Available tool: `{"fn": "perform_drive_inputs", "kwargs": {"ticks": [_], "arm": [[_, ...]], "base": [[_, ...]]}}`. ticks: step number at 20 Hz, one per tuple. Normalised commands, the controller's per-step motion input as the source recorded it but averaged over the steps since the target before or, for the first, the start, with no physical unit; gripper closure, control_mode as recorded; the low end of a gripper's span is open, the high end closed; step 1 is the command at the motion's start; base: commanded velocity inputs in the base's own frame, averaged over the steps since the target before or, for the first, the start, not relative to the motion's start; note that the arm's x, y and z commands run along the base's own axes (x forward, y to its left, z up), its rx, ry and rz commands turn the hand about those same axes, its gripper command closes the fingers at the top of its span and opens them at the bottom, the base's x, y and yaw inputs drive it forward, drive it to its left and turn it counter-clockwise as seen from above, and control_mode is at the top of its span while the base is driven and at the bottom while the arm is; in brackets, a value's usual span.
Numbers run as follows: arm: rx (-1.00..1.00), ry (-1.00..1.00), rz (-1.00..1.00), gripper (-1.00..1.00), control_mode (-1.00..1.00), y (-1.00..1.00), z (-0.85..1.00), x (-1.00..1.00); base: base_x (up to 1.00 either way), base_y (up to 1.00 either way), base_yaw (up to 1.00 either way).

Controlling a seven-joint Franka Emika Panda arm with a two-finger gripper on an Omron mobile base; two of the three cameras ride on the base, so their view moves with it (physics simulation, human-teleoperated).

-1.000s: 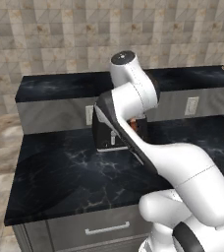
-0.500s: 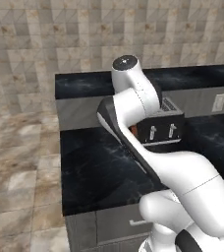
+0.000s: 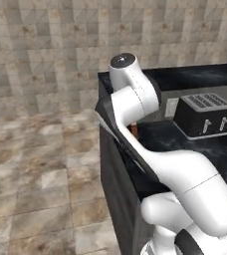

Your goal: Start the toaster. Once the lever pops up, take the bread to the plate on the dining counter.

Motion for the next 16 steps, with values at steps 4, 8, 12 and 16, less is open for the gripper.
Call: {"fn": "perform_drive_inputs", "kwargs": {"ticks": [4,8,12,16], "arm": [[0.0,0.0,0.0,1.0,1.0,0.0,0.0,0.0],[0.0,0.0,0.0,1.0,1.0,0.0,0.0,0.0],[0.0,0.0,0.0,1.0,1.0,0.0,0.0,0.0],[0.0,0.0,0.0,1.0,1.0,0.0,0.0,0.0]], "base": [[-0.35,0.88,-0.26],[-0.04,0.95,-0.37],[0.2,0.94,-0.42],[0.4,0.87,-0.42]]}}
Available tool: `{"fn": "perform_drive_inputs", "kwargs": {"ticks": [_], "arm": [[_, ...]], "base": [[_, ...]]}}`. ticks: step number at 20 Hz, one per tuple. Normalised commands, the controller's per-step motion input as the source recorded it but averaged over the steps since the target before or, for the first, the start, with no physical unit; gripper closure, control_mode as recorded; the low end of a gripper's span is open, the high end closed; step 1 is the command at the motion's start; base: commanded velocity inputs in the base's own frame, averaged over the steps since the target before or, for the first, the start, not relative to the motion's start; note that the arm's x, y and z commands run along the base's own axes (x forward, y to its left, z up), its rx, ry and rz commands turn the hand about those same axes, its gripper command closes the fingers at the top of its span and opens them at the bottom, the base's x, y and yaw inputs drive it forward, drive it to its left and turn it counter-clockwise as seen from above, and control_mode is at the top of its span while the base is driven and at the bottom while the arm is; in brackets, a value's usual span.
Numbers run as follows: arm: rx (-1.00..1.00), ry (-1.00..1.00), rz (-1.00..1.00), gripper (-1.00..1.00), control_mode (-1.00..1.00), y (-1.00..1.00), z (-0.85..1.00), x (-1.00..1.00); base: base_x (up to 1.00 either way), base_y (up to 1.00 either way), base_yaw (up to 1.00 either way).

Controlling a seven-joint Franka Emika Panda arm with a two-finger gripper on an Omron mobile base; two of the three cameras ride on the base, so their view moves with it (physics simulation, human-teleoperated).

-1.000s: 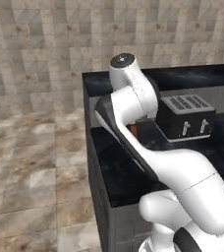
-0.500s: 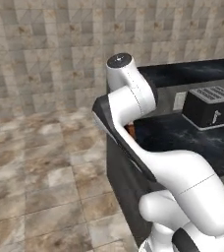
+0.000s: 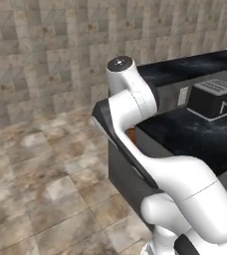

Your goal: Start the toaster. Once the lever pops up, take the bread to the plate on the dining counter.

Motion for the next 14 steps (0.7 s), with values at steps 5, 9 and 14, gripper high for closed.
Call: {"fn": "perform_drive_inputs", "kwargs": {"ticks": [5,9,14], "arm": [[0.0,0.0,0.0,1.0,1.0,0.0,0.0,0.0],[0.0,0.0,0.0,1.0,1.0,0.0,0.0,0.0],[0.0,0.0,0.0,1.0,1.0,0.0,0.0,0.0]], "base": [[0.55,0.84,-0.42],[0.59,0.88,-0.39],[0.66,0.88,-0.37]]}}
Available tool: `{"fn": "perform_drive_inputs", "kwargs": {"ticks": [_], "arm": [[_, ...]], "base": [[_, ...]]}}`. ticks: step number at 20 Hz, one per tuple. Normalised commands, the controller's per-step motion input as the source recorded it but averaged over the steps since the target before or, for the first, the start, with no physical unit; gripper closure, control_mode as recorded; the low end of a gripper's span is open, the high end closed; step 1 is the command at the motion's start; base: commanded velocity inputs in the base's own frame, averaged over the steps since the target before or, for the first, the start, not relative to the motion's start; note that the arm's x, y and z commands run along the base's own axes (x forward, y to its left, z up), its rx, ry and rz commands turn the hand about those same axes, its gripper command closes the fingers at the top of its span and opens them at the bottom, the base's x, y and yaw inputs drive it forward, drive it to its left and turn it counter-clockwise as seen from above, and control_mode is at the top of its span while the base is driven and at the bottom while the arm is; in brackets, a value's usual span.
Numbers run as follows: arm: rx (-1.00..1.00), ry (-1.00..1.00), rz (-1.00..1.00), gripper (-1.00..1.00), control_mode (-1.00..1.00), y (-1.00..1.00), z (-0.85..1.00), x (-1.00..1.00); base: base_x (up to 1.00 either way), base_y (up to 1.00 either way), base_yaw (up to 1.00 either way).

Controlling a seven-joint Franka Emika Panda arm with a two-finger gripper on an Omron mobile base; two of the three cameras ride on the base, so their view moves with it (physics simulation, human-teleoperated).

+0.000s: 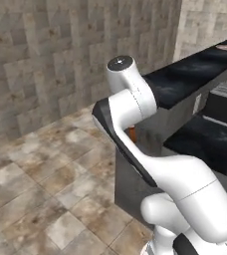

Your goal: Start the toaster. Once the lever pops up, take the bread to the plate on the dining counter.

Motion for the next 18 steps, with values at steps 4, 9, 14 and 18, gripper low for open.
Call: {"fn": "perform_drive_inputs", "kwargs": {"ticks": [4,9,14,18], "arm": [[0.0,0.0,0.0,1.0,1.0,0.0,0.0,0.0],[0.0,0.0,0.0,1.0,1.0,0.0,0.0,0.0],[0.0,0.0,0.0,1.0,1.0,0.0,0.0,0.0],[0.0,0.0,0.0,1.0,1.0,0.0,0.0,0.0]], "base": [[0.61,0.78,-0.38],[0.55,0.78,-0.4],[0.52,0.68,-0.4],[0.39,0.7,-0.45]]}}
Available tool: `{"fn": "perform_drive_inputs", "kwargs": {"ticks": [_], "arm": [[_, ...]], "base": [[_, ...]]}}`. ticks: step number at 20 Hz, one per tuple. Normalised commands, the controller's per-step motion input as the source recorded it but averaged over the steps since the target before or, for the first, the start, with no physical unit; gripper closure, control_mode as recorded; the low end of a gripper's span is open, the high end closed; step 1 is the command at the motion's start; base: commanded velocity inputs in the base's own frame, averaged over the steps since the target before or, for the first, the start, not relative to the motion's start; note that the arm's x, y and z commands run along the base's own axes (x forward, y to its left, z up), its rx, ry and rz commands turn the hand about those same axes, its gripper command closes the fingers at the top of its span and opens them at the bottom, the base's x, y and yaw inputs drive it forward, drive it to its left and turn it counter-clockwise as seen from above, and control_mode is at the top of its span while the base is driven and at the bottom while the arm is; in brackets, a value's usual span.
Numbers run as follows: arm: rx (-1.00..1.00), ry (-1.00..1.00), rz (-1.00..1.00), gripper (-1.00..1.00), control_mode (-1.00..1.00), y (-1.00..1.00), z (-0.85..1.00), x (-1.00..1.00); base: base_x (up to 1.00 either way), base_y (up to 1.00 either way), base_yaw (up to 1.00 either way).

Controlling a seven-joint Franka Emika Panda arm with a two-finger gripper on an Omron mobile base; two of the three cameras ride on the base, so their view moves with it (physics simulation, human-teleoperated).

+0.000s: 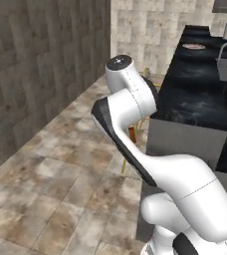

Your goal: Start the toaster. Once the lever pops up, take the bread to the plate on the dining counter.

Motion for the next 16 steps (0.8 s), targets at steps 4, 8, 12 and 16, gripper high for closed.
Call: {"fn": "perform_drive_inputs", "kwargs": {"ticks": [4,8,12,16], "arm": [[0.0,0.0,0.0,1.0,1.0,0.0,0.0,0.0],[0.0,0.0,0.0,1.0,1.0,0.0,0.0,0.0],[0.0,0.0,0.0,1.0,1.0,0.0,0.0,0.0],[0.0,0.0,0.0,1.0,1.0,0.0,0.0,0.0]], "base": [[0.32,0.79,-0.47],[0.36,0.77,-0.47],[0.4,0.8,-0.46],[0.39,0.84,-0.44]]}}
